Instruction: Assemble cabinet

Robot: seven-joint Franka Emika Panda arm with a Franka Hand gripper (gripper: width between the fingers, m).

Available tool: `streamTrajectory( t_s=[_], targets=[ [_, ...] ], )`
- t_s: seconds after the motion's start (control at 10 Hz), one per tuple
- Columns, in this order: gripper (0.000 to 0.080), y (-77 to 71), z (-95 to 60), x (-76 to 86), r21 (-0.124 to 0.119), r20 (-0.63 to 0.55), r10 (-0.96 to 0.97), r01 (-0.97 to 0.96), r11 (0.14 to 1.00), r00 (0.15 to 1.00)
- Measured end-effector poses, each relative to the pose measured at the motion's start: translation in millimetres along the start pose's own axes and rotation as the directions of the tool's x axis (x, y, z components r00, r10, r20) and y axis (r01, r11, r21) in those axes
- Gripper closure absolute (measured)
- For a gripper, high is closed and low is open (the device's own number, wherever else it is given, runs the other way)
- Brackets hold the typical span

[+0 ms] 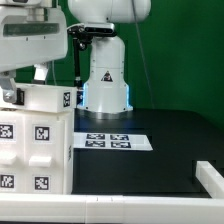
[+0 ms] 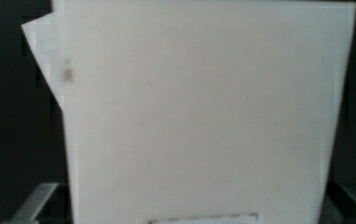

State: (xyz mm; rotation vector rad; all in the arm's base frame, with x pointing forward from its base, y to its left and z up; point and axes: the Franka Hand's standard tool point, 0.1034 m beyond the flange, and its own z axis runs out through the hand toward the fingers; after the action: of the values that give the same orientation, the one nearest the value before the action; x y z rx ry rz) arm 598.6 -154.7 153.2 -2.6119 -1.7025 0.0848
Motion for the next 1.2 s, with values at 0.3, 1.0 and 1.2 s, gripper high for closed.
streamTrajectory(
  t_s=[0.3, 1.0, 1.2],
  targets=[
    [0.0241, -2.1, 0.6, -0.1, 0.011, 0.0, 0.299, -0.299, 0.954, 0.954],
    [0.0241, -4.8, 1.8, 4.0, 0.031, -0.019, 0.846, -0.846, 0.533, 0.532],
    [0.0241, -5.0, 1.9, 4.4, 0.035, -0.016, 0.9, -0.899, 0.436, 0.435]
  ],
)
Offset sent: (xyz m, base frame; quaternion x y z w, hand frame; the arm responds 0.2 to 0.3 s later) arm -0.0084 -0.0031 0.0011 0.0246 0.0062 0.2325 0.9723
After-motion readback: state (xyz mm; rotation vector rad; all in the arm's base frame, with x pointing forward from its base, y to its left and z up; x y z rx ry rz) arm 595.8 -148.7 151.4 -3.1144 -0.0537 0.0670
